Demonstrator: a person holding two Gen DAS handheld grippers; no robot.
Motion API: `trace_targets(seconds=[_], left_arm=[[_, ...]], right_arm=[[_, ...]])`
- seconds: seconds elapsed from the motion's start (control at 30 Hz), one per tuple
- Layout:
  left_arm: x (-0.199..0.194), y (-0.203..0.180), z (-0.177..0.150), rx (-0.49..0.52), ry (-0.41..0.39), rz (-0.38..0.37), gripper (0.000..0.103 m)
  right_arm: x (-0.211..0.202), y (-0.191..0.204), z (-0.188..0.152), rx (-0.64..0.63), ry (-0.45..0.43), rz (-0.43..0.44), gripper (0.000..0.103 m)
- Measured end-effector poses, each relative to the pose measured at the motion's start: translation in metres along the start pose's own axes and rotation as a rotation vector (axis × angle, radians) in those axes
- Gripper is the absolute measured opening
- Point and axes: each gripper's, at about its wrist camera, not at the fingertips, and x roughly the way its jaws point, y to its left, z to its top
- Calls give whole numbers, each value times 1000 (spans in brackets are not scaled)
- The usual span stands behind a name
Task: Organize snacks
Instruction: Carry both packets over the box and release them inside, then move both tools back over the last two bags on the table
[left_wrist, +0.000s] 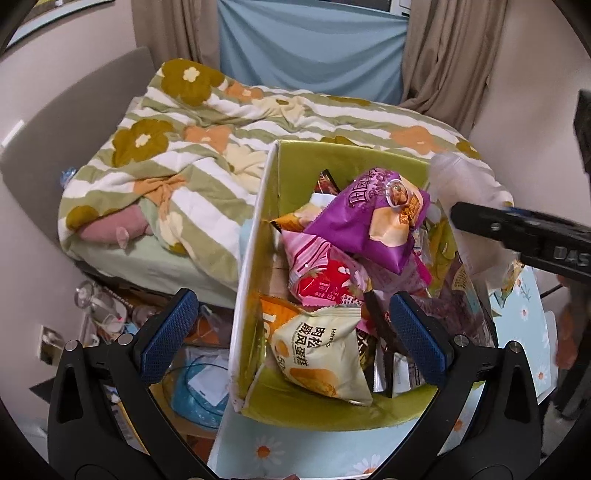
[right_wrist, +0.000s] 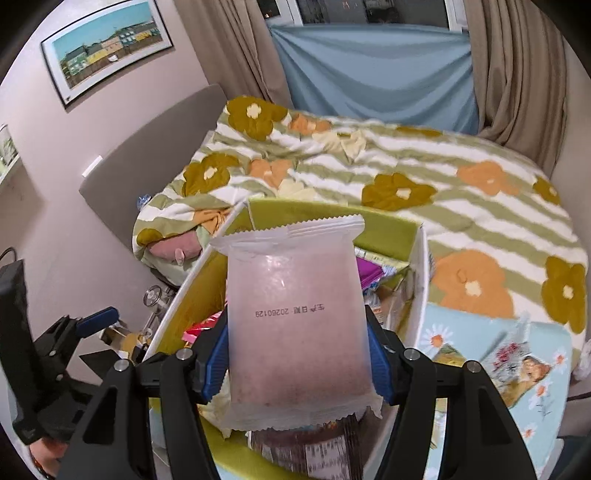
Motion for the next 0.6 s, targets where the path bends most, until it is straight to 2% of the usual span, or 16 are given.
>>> trace_targets(seconds=[0.07,0.1,0.13,0.2,0.4,0.6], left_arm=[[4,0,-1,-5,10,-10,103],[6,-1,-1,-3,15,-11,103],[8,-2,-3,0,21,-11,103],[12,-3,-5,5,34,-13,103],[16,-6,-12,15,52,-27,103],[-3,-11,-11,37,17,-27,103]], right_arm=[[7,-5,0,16,-14,-8,62],[7,-7,-2,20,-28,-4,73],[6,-7,-3,24,-34,-1,92],[2,-10,-7,33,-50,2,103],[-3,-14,-21,41,-48,-12,103],[-24,-11,-29,32,-79,-20,103]])
